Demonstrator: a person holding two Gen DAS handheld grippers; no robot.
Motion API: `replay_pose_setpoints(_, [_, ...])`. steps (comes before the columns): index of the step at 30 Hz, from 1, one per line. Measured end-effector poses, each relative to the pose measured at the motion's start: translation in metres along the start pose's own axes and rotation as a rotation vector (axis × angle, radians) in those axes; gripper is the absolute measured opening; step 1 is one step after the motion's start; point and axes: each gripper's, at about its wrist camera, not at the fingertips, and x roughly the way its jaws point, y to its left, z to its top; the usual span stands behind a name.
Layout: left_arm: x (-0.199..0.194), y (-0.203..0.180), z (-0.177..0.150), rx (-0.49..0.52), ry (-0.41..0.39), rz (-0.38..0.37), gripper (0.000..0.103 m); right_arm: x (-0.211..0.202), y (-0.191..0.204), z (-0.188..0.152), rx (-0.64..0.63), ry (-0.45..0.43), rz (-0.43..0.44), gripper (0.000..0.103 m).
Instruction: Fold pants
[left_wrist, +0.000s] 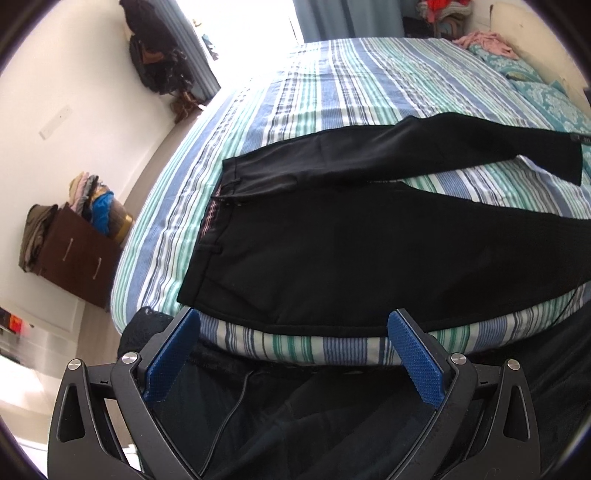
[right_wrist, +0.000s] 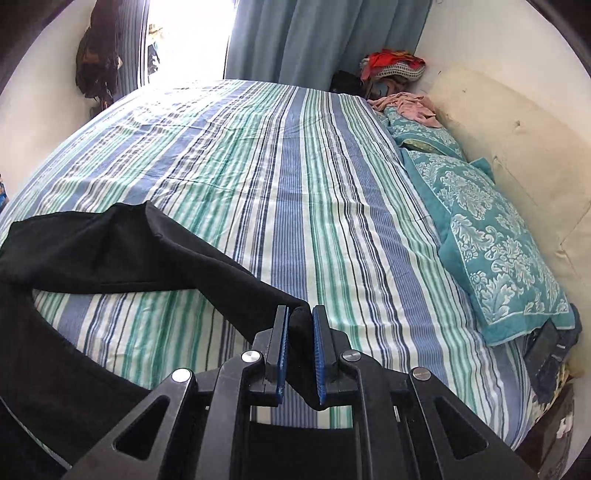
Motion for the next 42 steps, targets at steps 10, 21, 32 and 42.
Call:
replay_pose_setpoints(10, [0.034, -0.038, 0.037, 0.063, 0.089, 0.045, 0.102, 0.110, -0.072, 0.148, -0.017, -0.036, -0.245, 0.012])
replay_pose_setpoints(21, [0.069, -0.085, 0.058, 0.183, 0.159, 0.059, 0.102, 0.265, -0.084, 0.123, -0.017, 0.132, -0.267, 0.012])
replay_pose_setpoints(32, [0.140, -0.034, 0.153, -0.038, -0.037, 0.053, 0.102, 0.234, -0.134, 0.084, 0.314, 0.091, -0.134, 0.067])
replay_pose_setpoints(42, [0.301, 0.019, 0.171, -0.251, 0.079, 0.138, 0.103, 0.245, -0.016, 0.029, 0.560, 0.237, 0.761, 0.080])
